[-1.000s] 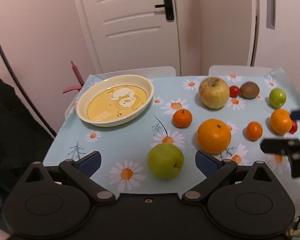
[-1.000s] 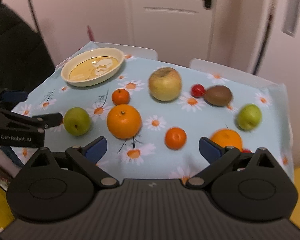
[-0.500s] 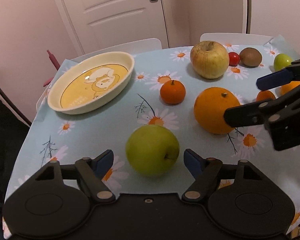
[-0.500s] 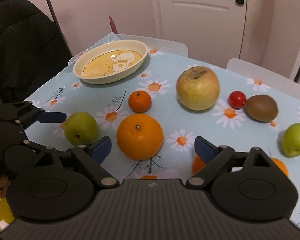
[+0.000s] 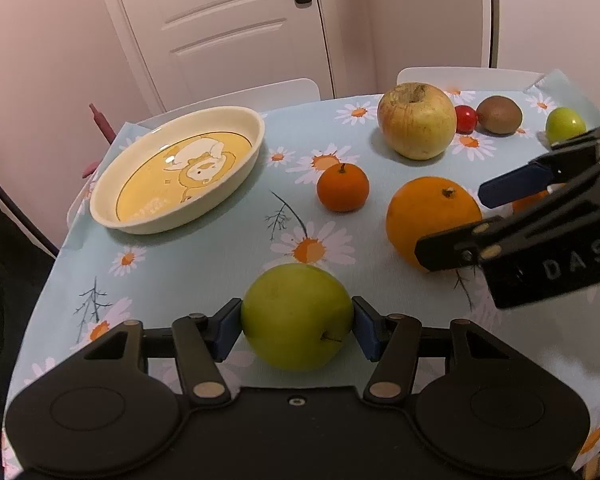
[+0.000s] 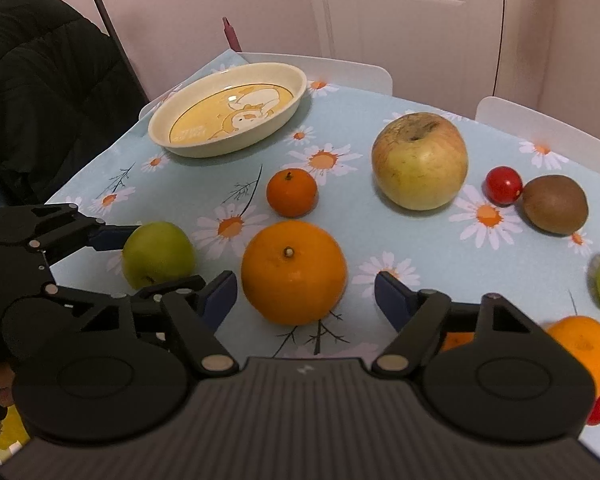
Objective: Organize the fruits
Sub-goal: 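Grasp the green apple with the left tool while the right tool grasps an orange, then carry the green apple and orange into the cream bowl and release both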
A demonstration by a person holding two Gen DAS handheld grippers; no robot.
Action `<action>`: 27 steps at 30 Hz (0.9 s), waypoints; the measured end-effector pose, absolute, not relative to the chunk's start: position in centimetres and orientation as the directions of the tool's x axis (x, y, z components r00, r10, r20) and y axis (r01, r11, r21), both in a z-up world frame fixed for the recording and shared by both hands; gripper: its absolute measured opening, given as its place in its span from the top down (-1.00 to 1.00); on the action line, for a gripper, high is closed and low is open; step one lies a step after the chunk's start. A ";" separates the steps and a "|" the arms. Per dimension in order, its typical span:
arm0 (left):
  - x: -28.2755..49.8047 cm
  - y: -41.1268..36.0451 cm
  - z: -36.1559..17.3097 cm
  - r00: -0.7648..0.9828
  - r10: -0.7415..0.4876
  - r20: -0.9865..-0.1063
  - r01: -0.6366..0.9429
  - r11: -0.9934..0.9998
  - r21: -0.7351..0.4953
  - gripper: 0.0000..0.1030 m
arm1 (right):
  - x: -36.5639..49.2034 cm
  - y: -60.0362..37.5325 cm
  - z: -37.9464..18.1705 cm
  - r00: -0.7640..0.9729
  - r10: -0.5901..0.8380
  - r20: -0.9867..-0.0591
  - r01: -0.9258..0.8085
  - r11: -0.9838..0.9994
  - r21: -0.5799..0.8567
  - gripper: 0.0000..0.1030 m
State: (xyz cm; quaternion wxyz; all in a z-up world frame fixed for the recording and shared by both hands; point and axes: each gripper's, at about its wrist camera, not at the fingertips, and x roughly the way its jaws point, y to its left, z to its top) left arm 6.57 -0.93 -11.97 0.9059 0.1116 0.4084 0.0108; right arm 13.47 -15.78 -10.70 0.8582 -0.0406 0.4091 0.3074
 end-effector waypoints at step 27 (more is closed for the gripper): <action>5.0 1.5 -9.2 0.678 0.149 -0.720 0.004 0.979 0.206 -0.20 | 14.2 -14.0 -9.0 0.480 0.518 -0.708 -0.589 0.788 0.177 -0.47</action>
